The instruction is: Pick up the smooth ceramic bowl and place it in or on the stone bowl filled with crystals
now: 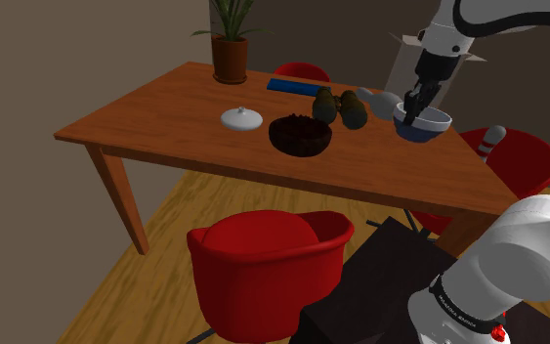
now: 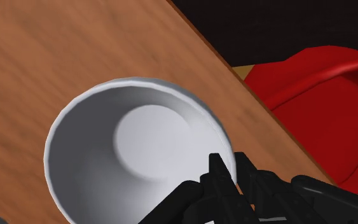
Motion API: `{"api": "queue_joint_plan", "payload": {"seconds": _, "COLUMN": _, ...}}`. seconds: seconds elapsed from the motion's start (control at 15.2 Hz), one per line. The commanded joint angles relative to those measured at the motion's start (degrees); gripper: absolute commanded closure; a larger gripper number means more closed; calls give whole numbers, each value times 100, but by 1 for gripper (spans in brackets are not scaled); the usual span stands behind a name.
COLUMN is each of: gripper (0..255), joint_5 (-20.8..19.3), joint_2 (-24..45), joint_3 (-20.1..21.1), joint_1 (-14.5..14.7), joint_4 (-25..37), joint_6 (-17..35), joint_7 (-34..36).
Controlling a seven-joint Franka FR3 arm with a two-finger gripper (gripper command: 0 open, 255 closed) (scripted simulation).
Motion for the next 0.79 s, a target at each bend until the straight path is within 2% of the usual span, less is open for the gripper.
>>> {"api": "queue_joint_plan", "payload": {"seconds": 0.0, "gripper": 255, "joint_5": 17, "joint_2": 14, "joint_3": 19, "joint_1": 7, "joint_4": 158, "joint_6": -144, "joint_7": -10}}
{"api": "queue_joint_plan", "payload": {"seconds": 0.46, "gripper": 255, "joint_5": 69, "joint_2": 114, "joint_3": 69, "joint_1": 30, "joint_4": 718, "joint_6": -603, "joint_7": -53}}
{"api": "queue_joint_plan", "payload": {"seconds": 0.73, "gripper": 255, "joint_5": 316, "joint_2": 749, "joint_3": 356, "joint_1": 220, "joint_4": 1187, "joint_6": -487, "joint_7": 322}}
